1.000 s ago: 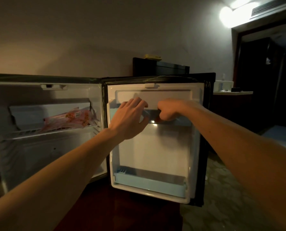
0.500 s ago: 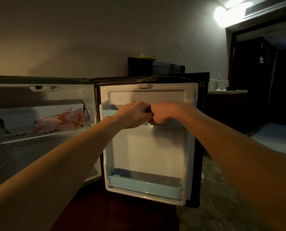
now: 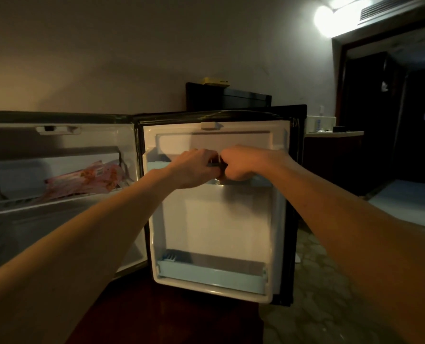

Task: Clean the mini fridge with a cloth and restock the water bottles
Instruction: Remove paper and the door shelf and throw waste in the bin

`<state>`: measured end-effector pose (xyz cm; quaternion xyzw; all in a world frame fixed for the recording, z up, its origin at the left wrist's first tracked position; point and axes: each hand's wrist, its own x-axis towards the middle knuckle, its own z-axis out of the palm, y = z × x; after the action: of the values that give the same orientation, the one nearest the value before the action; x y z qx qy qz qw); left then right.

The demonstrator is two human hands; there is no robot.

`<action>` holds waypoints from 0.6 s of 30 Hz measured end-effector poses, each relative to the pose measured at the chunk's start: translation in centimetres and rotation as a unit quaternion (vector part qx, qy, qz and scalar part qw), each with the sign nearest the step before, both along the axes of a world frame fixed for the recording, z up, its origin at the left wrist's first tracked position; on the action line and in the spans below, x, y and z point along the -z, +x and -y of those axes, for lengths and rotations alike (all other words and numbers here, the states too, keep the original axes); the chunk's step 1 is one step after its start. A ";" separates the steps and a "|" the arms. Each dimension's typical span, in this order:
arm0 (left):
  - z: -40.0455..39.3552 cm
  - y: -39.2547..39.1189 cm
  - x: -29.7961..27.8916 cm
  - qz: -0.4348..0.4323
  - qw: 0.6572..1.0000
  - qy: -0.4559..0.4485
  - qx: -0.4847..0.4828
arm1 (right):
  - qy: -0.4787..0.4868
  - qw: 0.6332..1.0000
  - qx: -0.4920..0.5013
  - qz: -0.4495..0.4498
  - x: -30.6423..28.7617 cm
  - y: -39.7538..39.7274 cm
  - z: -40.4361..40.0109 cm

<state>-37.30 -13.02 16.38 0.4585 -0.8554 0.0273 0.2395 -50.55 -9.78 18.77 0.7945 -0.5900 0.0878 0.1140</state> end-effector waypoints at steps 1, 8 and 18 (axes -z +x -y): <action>-0.2 0.0 -0.1 0.010 1.000 0.001 -0.002 | -0.004 1.000 0.007 -0.015 0.2 0.1 -0.1; -0.7 0.2 -0.9 0.102 0.994 0.034 -0.014 | -0.048 0.991 0.052 -0.112 0.8 0.4 -0.7; 0.0 0.9 -2.5 -0.019 0.991 0.135 0.002 | 0.006 1.000 0.020 0.014 -0.3 0.0 0.5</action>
<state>-36.39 -12.97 18.86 0.4851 -0.8475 -0.0975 0.1923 -50.54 -10.28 19.07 0.7822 -0.6075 0.0929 0.1027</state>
